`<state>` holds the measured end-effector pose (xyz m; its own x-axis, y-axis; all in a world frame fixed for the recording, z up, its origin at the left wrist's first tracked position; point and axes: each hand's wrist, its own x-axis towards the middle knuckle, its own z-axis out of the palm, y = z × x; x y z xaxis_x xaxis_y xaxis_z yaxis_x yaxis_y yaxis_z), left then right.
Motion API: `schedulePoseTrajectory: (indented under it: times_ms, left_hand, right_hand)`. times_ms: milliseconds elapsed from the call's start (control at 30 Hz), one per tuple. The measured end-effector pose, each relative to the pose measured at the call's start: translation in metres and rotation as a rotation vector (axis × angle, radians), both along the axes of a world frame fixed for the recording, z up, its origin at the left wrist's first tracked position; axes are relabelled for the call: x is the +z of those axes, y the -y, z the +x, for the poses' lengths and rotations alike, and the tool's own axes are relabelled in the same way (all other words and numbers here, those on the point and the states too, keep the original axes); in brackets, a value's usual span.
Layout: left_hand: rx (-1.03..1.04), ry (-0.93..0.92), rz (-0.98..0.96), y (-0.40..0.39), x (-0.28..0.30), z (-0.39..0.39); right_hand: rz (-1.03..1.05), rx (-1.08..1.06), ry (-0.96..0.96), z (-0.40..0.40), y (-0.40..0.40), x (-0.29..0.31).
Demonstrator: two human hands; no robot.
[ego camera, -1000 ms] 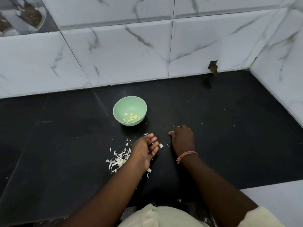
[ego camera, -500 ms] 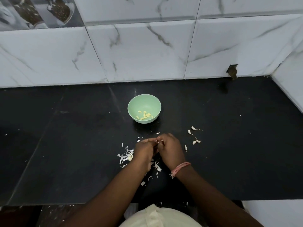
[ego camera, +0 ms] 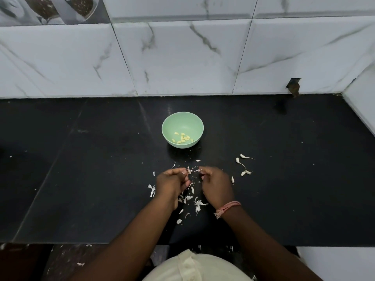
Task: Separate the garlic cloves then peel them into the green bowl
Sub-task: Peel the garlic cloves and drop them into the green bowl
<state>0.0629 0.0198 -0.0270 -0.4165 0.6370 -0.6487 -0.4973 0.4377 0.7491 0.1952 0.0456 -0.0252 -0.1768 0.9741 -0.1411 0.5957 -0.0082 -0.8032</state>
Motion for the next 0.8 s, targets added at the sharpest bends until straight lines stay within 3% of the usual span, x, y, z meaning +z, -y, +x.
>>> schedulePoseTrajectory:
  times_ms: [133, 300, 367, 433, 500, 533, 667, 800]
  left_hand:
    - [-0.032, -0.082, 0.023, 0.007, 0.005, -0.005]
    - [-0.144, -0.049, 0.022, 0.009, 0.007, 0.003]
    - [-0.169, 0.075, -0.009, 0.006, 0.013, 0.011]
    - [-0.194, 0.31, -0.002, -0.001, 0.025, 0.013]
    - [-0.159, 0.515, 0.064, -0.01, 0.037, 0.011]
    - [-0.089, 0.522, 0.093, -0.015, 0.042, 0.01]
    - [0.229, 0.257, 0.172, -0.025, 0.045, -0.002]
    - [0.114, 0.165, 0.084, -0.016, 0.037, 0.005]
  right_hand:
    - [0.099, -0.025, 0.077, 0.013, -0.008, 0.007]
    - [0.143, 0.016, 0.235, 0.016, -0.006, 0.004]
    - [0.194, 0.064, 0.126, 0.013, -0.003, 0.0]
    - [0.312, 0.171, 0.048, 0.002, 0.003, 0.004]
    - [0.39, 0.329, 0.074, -0.006, 0.011, 0.0]
    - [0.397, 0.351, 0.123, -0.006, 0.014, -0.004]
    - [0.357, 0.167, 0.203, 0.017, 0.009, -0.006]
    - [0.171, 0.384, 0.2, 0.031, 0.01, -0.003]
